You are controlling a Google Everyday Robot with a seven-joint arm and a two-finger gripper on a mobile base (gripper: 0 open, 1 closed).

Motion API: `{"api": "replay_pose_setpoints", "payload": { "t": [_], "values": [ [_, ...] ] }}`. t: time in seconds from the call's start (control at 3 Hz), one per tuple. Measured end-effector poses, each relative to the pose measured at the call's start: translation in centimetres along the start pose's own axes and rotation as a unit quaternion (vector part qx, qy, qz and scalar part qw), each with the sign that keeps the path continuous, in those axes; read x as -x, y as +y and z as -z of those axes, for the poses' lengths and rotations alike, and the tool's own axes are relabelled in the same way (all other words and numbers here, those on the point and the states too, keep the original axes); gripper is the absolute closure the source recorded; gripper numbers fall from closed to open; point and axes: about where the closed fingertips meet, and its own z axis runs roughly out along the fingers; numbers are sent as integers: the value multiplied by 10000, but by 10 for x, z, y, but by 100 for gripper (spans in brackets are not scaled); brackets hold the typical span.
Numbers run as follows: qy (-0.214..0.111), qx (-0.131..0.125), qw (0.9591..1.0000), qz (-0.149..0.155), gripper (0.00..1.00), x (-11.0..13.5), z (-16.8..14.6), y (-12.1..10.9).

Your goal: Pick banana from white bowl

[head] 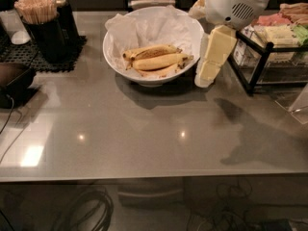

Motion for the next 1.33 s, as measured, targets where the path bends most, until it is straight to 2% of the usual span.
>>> {"api": "replay_pose_setpoints", "payload": {
  "t": [0.33,1.0,1.33],
  "values": [
    [-101,303,9993,179,0,23,-34,-16],
    [-194,223,9994,164,0,25,-37,-22],
    [-467,-56,9985,269,0,48,-40,-79]
  ]
}}
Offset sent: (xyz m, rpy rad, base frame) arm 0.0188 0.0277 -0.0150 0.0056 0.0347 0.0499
